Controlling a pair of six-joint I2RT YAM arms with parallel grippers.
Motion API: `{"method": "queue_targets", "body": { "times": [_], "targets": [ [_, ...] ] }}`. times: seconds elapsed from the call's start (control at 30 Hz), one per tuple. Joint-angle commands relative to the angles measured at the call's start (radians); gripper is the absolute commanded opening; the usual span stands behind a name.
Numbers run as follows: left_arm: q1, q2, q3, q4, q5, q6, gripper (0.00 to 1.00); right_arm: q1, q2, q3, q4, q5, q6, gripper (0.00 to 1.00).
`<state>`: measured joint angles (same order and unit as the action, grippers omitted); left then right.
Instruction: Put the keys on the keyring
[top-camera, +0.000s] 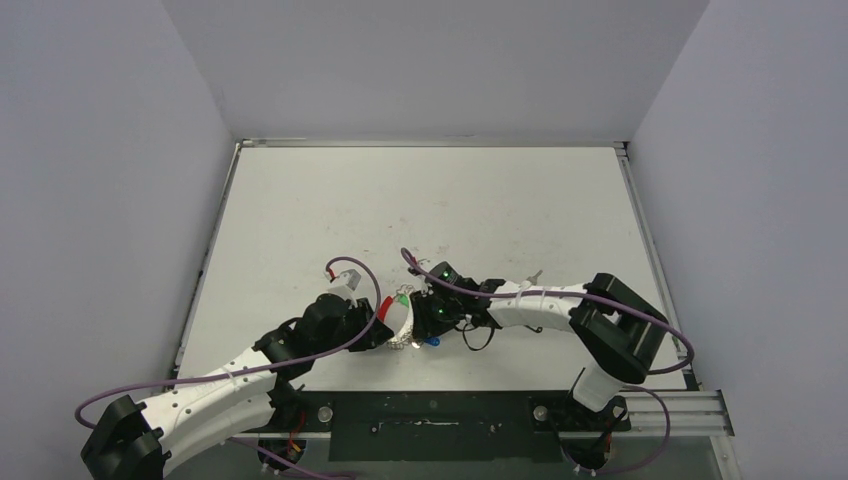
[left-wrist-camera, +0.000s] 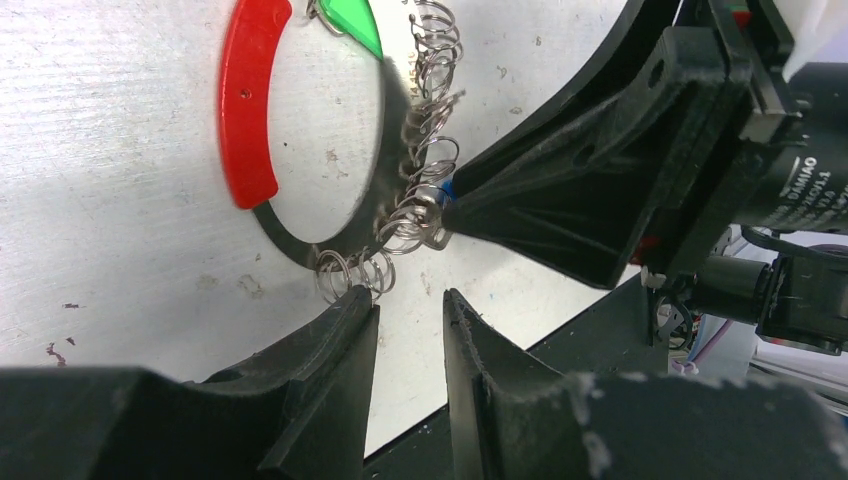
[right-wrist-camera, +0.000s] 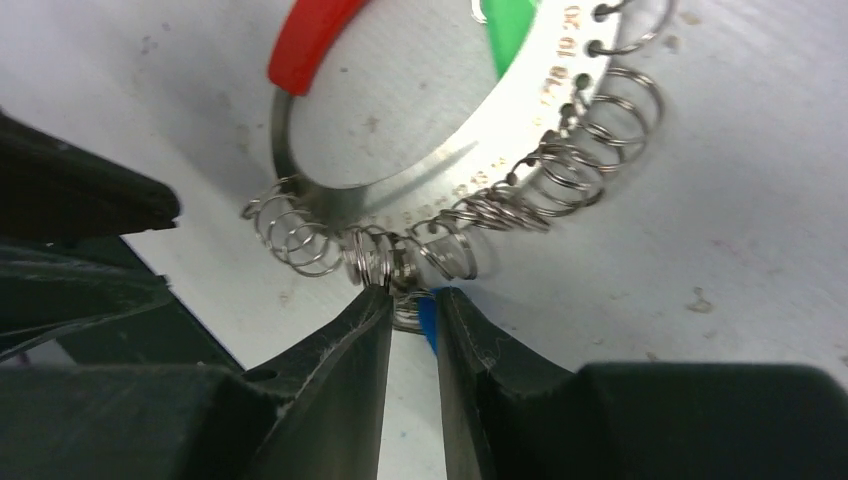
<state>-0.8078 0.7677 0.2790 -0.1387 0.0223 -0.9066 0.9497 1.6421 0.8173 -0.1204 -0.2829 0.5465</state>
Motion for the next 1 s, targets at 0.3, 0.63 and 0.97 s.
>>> {"method": "queue_targets", "body": {
  "times": [0.3, 0.63, 0.97],
  "targets": [
    [0.012, -0.028, -0.014, 0.019, -0.015, -0.015, 0.28, -0.099, -0.252, -0.067, 0.129, -0.067, 0.034, 0.46],
    [0.015, -0.019, -0.012, 0.013, -0.015, -0.023, 0.29, -0.114, -0.063, -0.041, 0.111, -0.070, 0.018, 0.59],
    [0.018, -0.014, -0.020, 0.017, -0.015, -0.027, 0.29, 0.026, 0.019, 0.003, 0.271, -0.140, 0.070, 0.51]
  ]
}}
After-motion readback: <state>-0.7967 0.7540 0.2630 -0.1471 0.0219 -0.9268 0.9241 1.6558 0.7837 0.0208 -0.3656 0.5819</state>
